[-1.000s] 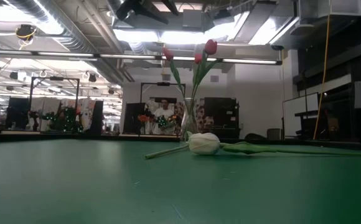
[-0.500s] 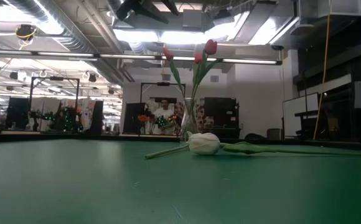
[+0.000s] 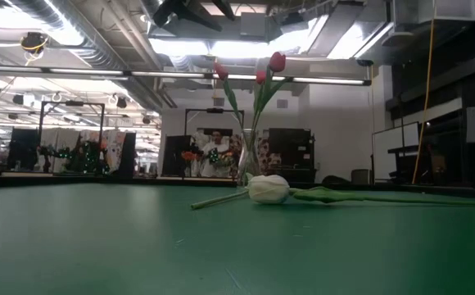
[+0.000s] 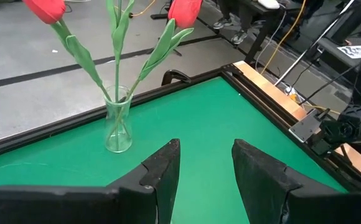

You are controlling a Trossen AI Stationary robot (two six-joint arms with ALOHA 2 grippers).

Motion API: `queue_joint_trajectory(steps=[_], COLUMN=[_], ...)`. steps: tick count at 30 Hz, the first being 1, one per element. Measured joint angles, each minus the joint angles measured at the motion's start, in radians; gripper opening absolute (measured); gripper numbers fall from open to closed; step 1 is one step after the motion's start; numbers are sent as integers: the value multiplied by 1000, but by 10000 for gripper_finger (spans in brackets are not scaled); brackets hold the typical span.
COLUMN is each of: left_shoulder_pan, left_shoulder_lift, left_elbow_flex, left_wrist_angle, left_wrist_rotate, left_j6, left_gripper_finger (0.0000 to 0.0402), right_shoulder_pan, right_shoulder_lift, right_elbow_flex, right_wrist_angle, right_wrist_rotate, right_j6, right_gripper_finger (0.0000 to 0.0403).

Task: Sort flowers into vase by color
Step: Put the black tulip into the bottom right transparent vase

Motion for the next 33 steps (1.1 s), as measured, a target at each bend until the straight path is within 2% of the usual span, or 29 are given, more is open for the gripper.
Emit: queue_joint_trajectory(steps=[6,11,23,33], left_shoulder_pan=[0,0,0,0], left_shoulder_lift=[0,0,0,0], left_elbow_flex=[0,0,0,0], left_wrist_angle=[0,-1,-7,-8], left_wrist_rotate=[0,0,-1,-1], left_j6=[0,1,2,24], left_gripper_finger=[143,143,143,143], right_shoulder_pan=[-83,-115,-114,-114], right_shoulder_lift=[79,136,163,186], right_elbow_flex=[22,23,-1,-2], right_wrist_angle=[-2,80,78,3], right_wrist_rotate=[-93,-116,-102,-83], right_j6=[47,43,70,145], right_gripper_finger=[0,0,0,0])
